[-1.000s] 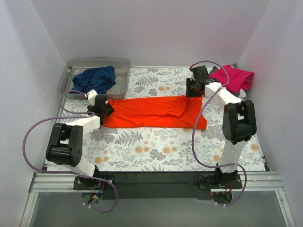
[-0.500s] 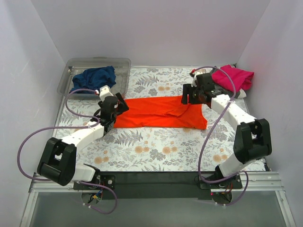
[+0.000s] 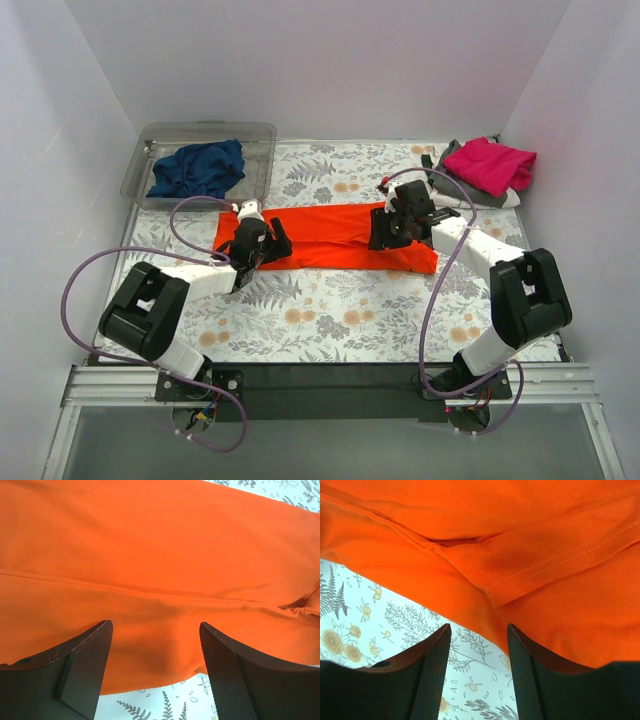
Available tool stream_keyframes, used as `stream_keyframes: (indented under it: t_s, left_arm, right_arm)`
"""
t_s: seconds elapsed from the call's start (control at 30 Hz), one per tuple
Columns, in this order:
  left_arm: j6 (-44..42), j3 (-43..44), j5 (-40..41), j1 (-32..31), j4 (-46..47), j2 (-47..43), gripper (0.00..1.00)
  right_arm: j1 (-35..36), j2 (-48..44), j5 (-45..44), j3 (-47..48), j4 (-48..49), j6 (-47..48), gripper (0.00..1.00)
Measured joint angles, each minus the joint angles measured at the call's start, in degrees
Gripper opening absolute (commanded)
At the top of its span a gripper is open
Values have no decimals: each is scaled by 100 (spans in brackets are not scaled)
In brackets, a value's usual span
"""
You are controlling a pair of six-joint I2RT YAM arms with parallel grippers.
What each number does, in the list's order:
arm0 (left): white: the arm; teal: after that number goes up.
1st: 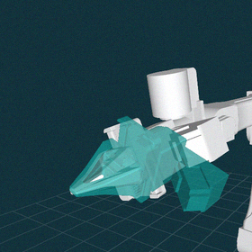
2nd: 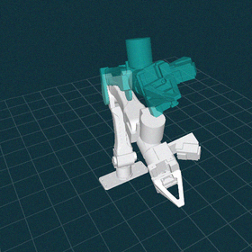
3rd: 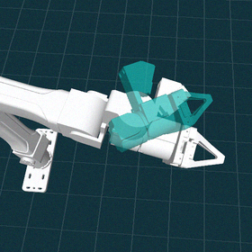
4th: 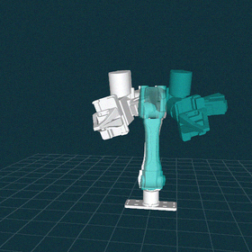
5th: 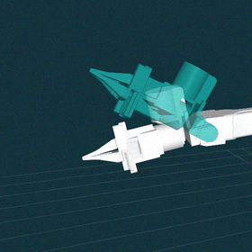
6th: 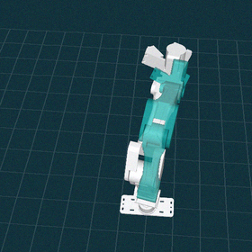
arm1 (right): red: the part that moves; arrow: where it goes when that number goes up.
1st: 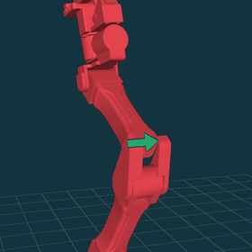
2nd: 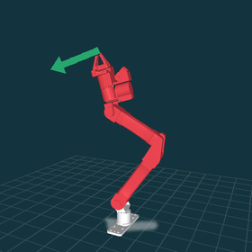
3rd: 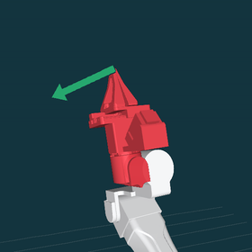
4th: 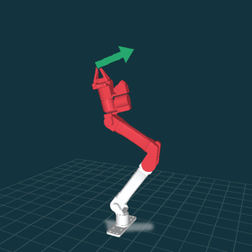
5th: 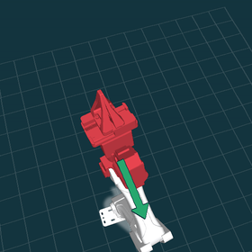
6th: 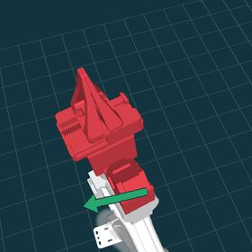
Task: Fold and stack the t-shirts
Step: Fold the tshirt
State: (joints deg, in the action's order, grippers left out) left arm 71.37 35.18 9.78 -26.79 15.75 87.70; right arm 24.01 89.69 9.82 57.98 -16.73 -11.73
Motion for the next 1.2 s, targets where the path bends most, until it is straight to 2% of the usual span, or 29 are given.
stream_keyframes:
  t_s: [0.3, 0.53, 0.73, 0.87, 1.03, 1.2]
  left_arm:
    - [-4, -105, -17, -4, 238, 234, 65]
    - [-7, -129, -4, -4, 282, 236, 65]
    - [-9, -177, 17, -4, 367, 234, 65]
    - [-9, -181, 20, -4, 382, 236, 65]
    - [-7, -184, 20, -4, 404, 251, 65]
    - [-4, -184, 20, -4, 450, 275, 65]
  right_arm:
    - [0, 610, -87, 131, 201, 42, 40]
    - [0, 837, -197, 203, 376, 118, 32]
    - [0, 914, -249, 223, 542, 153, 17]
    - [0, 944, -304, 225, 623, 181, 1]
    - [0, 1108, -326, 437, 629, 234, 1]
    - [0, 1499, -286, 1051, 627, 299, 1]
